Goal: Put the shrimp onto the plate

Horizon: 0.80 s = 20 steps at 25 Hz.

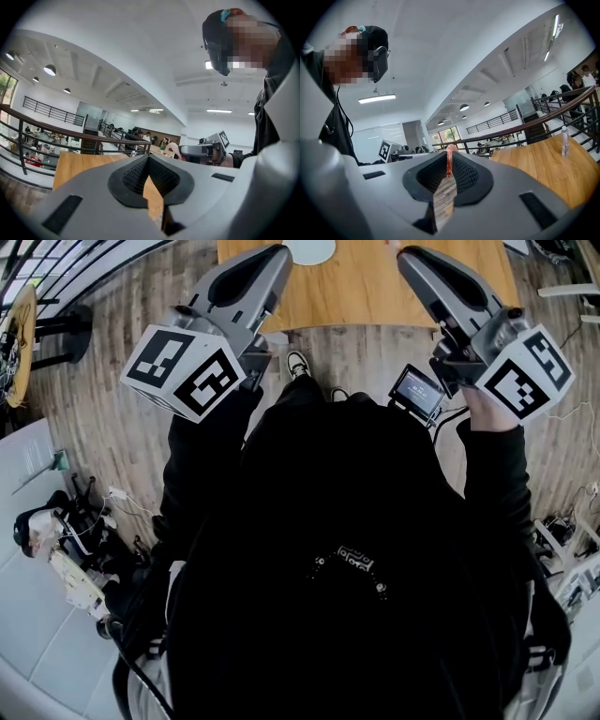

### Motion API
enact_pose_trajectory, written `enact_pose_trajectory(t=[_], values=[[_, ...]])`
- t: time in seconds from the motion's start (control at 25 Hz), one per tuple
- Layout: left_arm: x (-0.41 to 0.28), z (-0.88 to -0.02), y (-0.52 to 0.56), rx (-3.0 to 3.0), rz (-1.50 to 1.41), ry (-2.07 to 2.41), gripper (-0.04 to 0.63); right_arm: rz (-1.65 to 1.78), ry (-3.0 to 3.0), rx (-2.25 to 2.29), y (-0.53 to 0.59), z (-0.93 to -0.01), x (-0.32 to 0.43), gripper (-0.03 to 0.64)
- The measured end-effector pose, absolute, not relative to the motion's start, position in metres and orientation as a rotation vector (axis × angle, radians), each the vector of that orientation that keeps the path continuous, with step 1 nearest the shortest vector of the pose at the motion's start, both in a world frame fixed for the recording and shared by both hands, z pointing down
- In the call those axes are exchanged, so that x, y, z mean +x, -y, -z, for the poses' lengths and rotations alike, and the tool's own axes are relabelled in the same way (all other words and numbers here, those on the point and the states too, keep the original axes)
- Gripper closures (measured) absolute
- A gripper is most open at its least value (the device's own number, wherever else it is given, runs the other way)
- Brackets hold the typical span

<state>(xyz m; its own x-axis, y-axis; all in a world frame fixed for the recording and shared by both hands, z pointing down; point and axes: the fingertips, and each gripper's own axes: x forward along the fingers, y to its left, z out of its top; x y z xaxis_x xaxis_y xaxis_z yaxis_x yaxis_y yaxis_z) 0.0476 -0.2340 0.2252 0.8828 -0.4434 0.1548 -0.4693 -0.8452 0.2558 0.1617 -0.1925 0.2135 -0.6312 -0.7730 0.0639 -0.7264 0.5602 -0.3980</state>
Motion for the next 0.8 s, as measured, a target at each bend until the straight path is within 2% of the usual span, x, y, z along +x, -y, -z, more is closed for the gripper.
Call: enact_pose_trajectory(t=[0.8], values=[[-0.021, -0.251, 0.374, 2.749, -0.065, 0.613, 0.589, 0.573, -2.709, -1.395, 0.330, -0.217, 0.091, 0.569]])
